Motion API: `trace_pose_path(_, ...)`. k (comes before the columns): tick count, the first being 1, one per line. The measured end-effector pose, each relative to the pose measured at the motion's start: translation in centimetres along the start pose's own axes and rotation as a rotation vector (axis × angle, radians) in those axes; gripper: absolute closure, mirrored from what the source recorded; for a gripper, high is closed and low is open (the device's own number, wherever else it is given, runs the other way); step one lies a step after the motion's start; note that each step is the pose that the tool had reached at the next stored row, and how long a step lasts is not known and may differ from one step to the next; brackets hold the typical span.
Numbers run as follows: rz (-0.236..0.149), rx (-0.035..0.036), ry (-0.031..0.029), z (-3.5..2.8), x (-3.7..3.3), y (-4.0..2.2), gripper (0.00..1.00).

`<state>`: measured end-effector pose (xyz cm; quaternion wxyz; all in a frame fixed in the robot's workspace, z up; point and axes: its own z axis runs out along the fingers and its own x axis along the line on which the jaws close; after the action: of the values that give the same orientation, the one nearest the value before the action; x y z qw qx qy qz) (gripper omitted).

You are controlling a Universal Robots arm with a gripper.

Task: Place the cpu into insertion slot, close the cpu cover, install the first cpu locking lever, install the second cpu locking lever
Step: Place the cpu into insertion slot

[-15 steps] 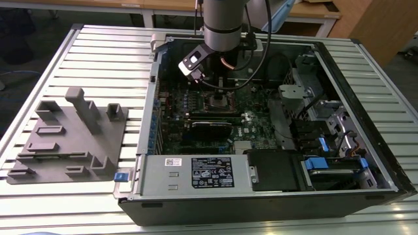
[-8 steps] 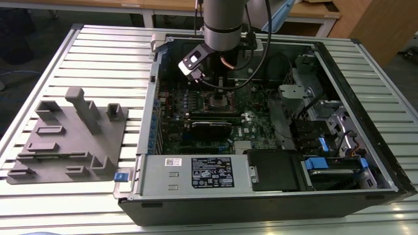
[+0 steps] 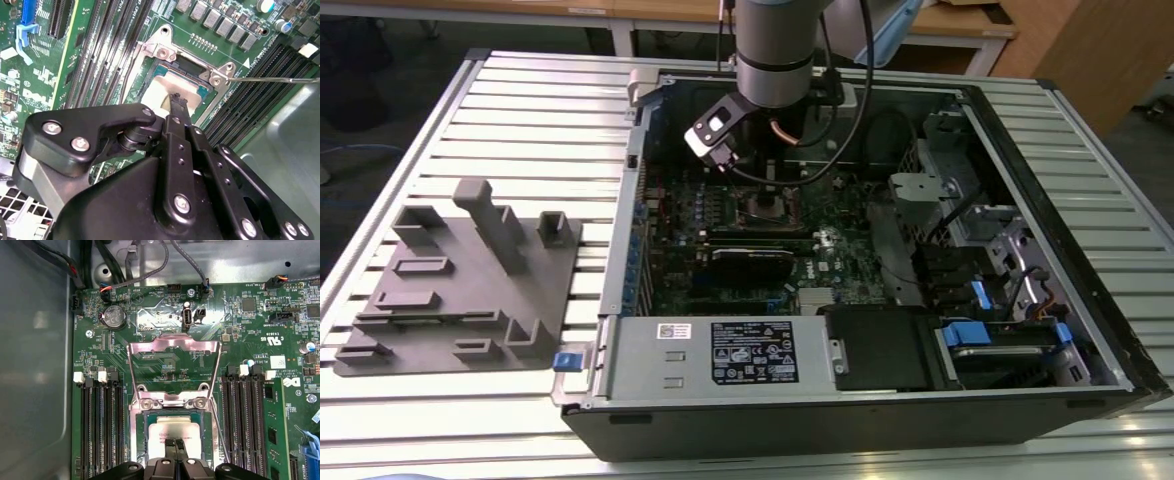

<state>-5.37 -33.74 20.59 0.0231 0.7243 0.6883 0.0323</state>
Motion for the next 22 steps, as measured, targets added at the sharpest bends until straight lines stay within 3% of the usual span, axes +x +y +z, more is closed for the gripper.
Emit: trace_pose_path(22,0.0,0.0,0.0,0.68,-0.01,-0.05,0.89)
